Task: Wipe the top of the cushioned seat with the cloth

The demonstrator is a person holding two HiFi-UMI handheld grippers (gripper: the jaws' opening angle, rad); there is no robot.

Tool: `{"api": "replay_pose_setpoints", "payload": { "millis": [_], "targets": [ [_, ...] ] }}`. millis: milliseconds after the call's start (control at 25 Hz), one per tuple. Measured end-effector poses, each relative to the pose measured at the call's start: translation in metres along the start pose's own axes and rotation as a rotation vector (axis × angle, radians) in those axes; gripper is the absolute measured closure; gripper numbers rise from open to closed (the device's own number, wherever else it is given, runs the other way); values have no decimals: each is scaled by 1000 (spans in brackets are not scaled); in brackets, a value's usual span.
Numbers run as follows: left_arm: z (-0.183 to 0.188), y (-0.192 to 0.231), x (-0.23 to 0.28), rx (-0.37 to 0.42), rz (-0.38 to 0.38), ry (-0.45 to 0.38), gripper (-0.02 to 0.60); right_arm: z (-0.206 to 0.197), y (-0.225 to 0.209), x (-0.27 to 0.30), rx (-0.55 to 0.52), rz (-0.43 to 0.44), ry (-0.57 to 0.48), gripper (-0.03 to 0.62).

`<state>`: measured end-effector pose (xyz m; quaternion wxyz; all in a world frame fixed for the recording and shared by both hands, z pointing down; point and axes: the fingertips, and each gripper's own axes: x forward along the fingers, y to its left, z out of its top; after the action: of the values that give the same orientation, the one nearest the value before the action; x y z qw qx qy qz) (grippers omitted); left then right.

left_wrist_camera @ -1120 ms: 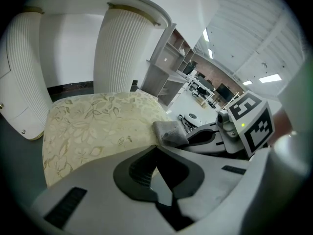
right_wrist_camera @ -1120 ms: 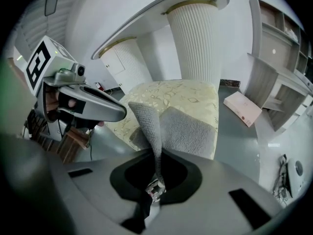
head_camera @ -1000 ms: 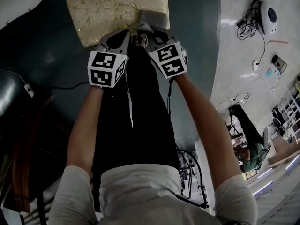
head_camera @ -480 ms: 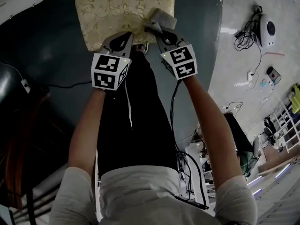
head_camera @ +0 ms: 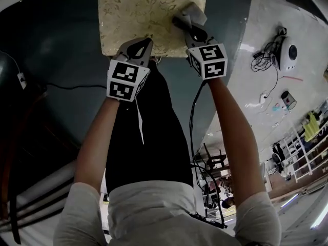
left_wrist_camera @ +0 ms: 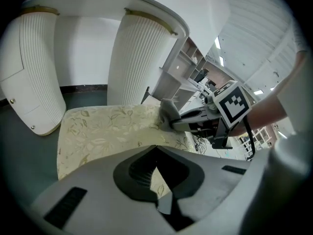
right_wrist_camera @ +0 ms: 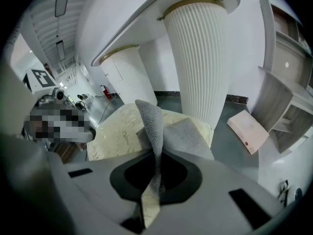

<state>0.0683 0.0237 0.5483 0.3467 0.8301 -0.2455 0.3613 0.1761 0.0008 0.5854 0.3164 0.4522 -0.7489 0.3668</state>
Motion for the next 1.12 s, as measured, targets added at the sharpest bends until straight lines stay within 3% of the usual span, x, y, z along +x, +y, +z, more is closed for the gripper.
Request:
{"api": "replay_pose_setpoints", "payload": {
  "millis": [240, 600, 920, 1120],
  "targets": [
    [7, 9, -3, -44, 25, -13, 568, 22, -20, 9, 21, -5, 0, 574],
    [29, 4, 5, -2, 14, -9, 568, 56, -50, 24, 79, -5, -19, 574],
    [27, -6, 17, 45, -28, 29, 568, 55, -78, 14, 182, -181, -111, 574],
    [24, -15, 23, 95, -60, 60, 568, 34, -76, 2, 254, -202, -131, 574]
  ]
}}
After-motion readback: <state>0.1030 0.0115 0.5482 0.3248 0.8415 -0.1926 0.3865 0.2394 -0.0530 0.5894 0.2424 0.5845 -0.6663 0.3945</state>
